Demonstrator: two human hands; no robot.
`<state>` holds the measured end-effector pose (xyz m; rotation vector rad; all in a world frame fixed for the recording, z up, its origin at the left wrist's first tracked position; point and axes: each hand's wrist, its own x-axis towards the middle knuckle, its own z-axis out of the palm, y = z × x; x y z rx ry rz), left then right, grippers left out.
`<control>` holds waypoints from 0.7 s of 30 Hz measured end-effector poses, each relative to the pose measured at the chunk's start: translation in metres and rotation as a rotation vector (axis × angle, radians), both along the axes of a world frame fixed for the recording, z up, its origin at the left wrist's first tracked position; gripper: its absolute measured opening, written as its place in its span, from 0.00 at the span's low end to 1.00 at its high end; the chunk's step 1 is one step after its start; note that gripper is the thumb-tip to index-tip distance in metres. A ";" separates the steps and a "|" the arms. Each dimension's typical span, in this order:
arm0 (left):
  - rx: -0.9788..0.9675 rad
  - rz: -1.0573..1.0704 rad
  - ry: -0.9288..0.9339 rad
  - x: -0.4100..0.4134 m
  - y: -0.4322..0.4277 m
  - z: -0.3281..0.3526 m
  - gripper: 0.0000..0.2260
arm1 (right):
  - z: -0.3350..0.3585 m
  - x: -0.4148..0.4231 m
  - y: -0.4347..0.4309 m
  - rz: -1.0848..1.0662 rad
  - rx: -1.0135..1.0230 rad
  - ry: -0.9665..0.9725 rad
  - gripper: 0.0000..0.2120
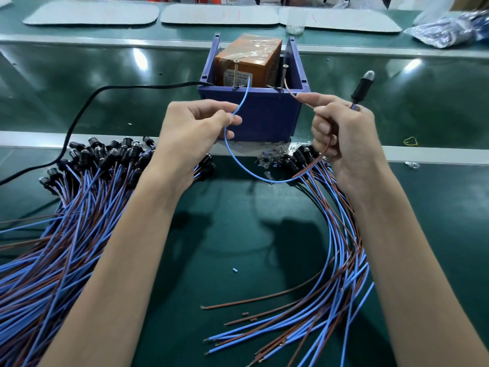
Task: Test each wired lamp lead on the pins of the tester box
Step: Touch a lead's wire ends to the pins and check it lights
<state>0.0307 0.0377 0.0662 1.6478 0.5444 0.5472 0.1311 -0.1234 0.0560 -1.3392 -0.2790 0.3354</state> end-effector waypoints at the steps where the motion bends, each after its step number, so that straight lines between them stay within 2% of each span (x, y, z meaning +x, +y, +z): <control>1: 0.000 0.005 -0.004 0.000 0.001 0.000 0.08 | 0.000 0.000 0.000 0.004 -0.008 -0.001 0.16; 7: 0.004 0.081 -0.065 0.001 0.009 0.000 0.08 | 0.000 0.001 0.000 0.025 -0.030 -0.004 0.16; 21: 0.006 0.193 0.005 0.000 0.019 -0.004 0.08 | 0.000 0.000 0.001 0.019 -0.021 0.007 0.16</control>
